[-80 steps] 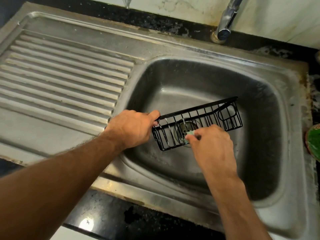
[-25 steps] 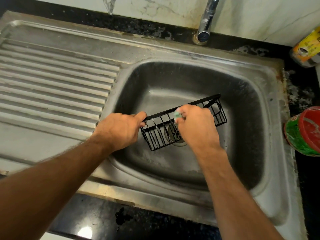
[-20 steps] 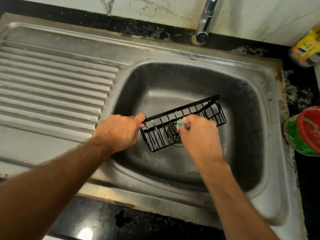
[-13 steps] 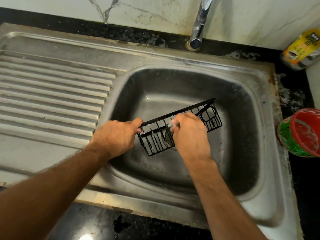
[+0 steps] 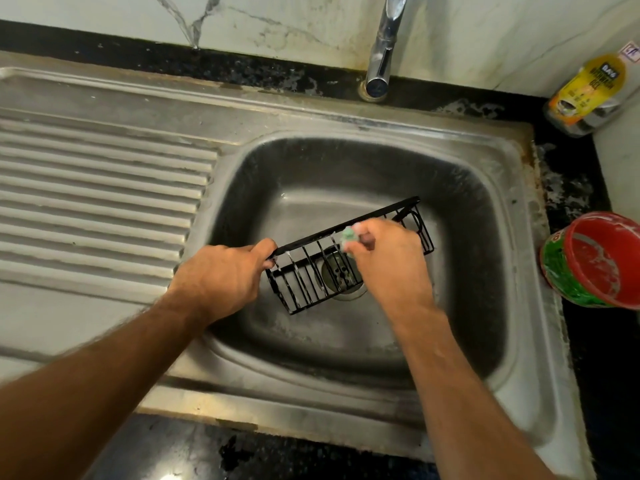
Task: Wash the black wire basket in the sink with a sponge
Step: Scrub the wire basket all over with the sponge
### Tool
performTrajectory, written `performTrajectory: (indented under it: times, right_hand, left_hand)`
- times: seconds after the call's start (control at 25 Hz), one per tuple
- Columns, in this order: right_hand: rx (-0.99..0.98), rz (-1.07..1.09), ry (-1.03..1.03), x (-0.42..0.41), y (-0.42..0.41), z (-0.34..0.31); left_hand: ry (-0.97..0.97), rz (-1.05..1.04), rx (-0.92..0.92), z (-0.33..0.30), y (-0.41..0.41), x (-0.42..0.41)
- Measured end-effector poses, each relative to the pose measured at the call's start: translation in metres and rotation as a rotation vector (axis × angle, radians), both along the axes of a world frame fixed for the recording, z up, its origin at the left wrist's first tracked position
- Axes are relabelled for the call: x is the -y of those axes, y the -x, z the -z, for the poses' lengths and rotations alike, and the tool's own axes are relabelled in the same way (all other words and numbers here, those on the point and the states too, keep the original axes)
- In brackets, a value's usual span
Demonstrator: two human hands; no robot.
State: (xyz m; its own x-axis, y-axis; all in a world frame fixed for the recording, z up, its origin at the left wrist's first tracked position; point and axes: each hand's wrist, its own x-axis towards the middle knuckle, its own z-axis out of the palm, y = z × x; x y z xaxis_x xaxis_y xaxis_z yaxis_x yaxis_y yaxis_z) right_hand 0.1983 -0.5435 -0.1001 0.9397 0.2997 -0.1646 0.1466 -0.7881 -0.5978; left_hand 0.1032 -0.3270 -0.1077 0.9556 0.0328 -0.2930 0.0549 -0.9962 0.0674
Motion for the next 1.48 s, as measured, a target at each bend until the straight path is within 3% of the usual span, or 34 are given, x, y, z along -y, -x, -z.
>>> performTrajectory:
  times: [0.16, 0.36, 0.68, 0.92, 1.16, 1.32, 1.48]
  right_hand:
    - [-0.090, 0.057, 0.129, 0.020, 0.029, 0.001]
    - [0.044, 0.032, 0.105, -0.014, -0.001, -0.007]
    - [-0.055, 0.070, 0.102, 0.033, 0.044, 0.011]
    - [0.027, 0.225, -0.122, 0.020, 0.015, -0.006]
    - [0.091, 0.102, 0.112, -0.013, -0.007, -0.013]
    - [0.023, 0.145, 0.164, 0.015, 0.022, -0.016]
    - [0.101, 0.060, 0.183, -0.005, -0.001, -0.019]
  left_hand:
    - [-0.015, 0.007, 0.010, -0.001, 0.000, 0.002]
    - [-0.022, -0.012, -0.011, -0.004, -0.001, 0.002]
    - [-0.045, 0.020, 0.055, 0.004, 0.000, 0.000]
    - [-0.064, 0.030, 0.032, 0.007, -0.001, 0.000]
    - [-0.020, 0.013, 0.053, 0.004, 0.001, 0.000]
    - [-0.013, 0.023, 0.084, 0.011, 0.002, -0.002]
    - [-0.017, 0.022, 0.092, 0.011, 0.001, -0.003]
